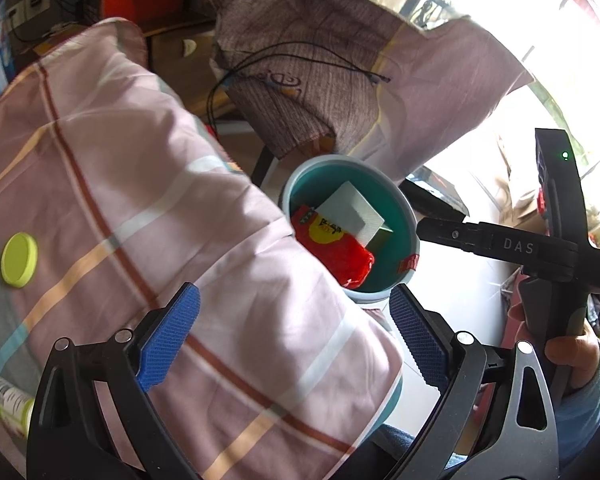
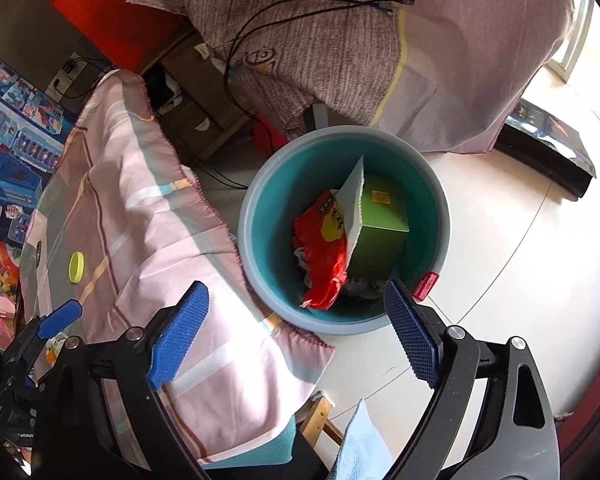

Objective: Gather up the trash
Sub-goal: 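Open both grippers to drop tissue and wrapper into the bucket, then move both grippers back toward the pill bottle on the table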

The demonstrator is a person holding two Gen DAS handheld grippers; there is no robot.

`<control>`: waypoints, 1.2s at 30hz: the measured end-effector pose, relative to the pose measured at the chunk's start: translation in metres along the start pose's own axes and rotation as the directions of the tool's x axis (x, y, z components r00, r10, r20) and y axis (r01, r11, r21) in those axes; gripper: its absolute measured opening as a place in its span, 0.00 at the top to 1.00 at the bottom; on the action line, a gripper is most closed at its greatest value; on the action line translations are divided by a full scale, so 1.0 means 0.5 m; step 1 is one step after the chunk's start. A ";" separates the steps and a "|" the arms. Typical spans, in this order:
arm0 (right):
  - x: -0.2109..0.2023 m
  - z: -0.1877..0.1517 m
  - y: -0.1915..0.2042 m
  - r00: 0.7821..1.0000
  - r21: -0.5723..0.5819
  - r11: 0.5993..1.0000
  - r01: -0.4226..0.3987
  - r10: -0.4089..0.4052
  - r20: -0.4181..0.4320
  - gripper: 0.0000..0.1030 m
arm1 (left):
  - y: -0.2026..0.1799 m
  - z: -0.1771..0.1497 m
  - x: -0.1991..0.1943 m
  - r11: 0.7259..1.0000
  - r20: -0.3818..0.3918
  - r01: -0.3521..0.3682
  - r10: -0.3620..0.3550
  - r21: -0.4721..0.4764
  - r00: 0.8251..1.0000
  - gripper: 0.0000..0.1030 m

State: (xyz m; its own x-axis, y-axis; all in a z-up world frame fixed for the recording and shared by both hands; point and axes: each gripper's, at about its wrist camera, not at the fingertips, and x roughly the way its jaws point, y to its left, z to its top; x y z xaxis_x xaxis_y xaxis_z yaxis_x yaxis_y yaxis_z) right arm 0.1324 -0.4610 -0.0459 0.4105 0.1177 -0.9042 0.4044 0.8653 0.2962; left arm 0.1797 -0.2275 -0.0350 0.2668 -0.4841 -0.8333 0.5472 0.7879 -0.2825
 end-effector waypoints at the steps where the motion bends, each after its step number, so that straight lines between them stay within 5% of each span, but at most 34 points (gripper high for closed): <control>1: -0.004 -0.005 0.010 1.000 -0.009 1.000 0.000 0.000 0.001 0.17 | 0.004 -0.004 -0.006 1.000 0.004 -0.003 0.003 -0.005 1.000 0.07; 19: 0.012 -0.079 0.204 0.997 -0.204 0.978 -0.046 0.033 -0.062 0.17 | 0.159 -0.121 -0.127 0.978 0.055 -0.095 0.107 -0.185 0.993 0.05; 30: 0.084 -0.138 0.327 0.987 -0.306 0.949 -0.070 0.021 -0.160 0.17 | 0.322 -0.219 -0.213 0.893 0.048 -0.177 0.215 -0.413 0.975 0.05; 36: 0.111 -0.168 0.394 0.980 -0.375 0.922 -0.098 0.023 -0.199 0.17 | 0.397 -0.261 -0.221 0.830 0.028 -0.168 0.215 -0.532 0.976 0.05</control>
State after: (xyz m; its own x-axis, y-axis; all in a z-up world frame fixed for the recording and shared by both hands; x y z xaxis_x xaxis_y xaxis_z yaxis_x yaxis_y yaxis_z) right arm 0.1663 -0.2432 -0.0633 0.2487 0.2326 -0.9402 0.0263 0.9688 0.2466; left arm 0.1553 0.0322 -0.0609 0.4002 -0.3135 -0.8611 -0.0122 0.9378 -0.3471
